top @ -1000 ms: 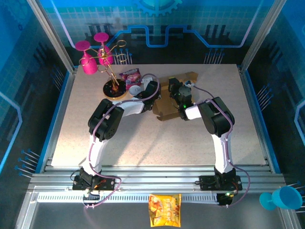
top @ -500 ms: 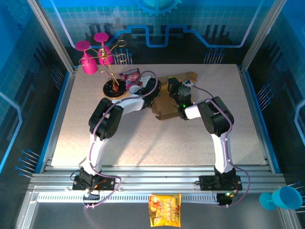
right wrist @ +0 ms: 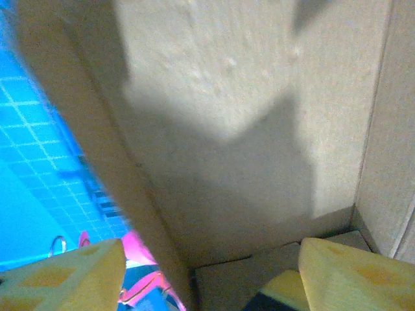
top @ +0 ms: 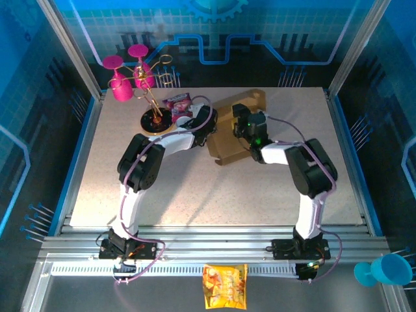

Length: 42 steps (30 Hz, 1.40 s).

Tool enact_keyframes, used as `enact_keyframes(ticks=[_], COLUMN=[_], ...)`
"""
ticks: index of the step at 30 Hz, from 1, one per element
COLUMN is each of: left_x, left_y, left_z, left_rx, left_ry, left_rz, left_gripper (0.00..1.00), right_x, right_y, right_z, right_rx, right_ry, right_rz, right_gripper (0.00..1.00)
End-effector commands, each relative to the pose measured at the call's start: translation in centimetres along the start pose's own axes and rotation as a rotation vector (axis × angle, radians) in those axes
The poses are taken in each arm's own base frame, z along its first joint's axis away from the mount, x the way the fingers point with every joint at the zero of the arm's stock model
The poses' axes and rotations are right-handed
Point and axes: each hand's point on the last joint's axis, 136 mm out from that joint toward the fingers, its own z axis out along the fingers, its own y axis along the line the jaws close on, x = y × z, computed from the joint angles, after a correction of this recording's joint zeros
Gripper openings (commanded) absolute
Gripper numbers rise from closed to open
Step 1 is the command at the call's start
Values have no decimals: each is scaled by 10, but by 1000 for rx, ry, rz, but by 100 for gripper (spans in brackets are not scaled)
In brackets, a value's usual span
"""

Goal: Fold the paper box

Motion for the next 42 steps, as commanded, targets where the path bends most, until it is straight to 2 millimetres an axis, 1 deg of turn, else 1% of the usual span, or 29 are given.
enact_keyframes(ticks=[1, 3, 5, 6, 8, 10, 12, 14, 17, 20, 23, 26, 30, 34, 38, 42], left_x=[-11, -11, -10, -9, -9, -10, -9, -8, -5, 6, 17, 24, 28, 30, 27, 27], left_y=[-2, -4, -3, -2, -3, -3, -4, -4, 1, 8, 13, 13, 7, 2, -2, -3], left_z=[-31, -41, -50, -54, -65, -77, -91, -105, -130, -152, -173, -187, -194, -196, -198, -199], left_rx=[29, 38, 42, 42, 48, 57, 60, 57, 49, 39, 30, 41, 53, 47, 49, 51], left_ry=[53, 86, 112, 125, 146, 171, 220, 263, 336, 430, 492, 496, 508, 529, 530, 533], left_rz=[21, 33, 40, 46, 56, 63, 84, 116, 144, 168, 188, 201, 211, 220, 217, 220], left_gripper=[0, 0, 0, 0, 0, 0, 0, 0, 0, 0, 0, 0, 0, 0, 0, 0], right_x=[-20, -31, -39, -42, -50, -58, -67, -72, -72, -66, -54, -42, -21, -5, -6, -10], right_y=[28, 41, 53, 62, 72, 81, 90, 102, 124, 130, 134, 134, 132, 121, 102, 92], right_z=[-41, -66, -86, -97, -112, -126, -143, -156, -175, -187, -193, -194, -187, -177, -171, -167], right_rx=[94, 130, 142, 134, 151, 161, 187, 197, 213, 249, 238, 237, 278, 370, 460, 498], right_ry=[-8, -29, -42, -45, -44, -37, -47, -43, -35, 12, 80, 131, 208, 259, 274, 265], right_rz=[-84, -113, -140, -156, -177, -199, -222, -269, -383, -447, -459, -461, -483, -546, -550, -573], right_gripper=[78, 81, 82, 82, 82, 78, 78, 76, 70, 63, 56, 48, 45, 44, 46, 49])
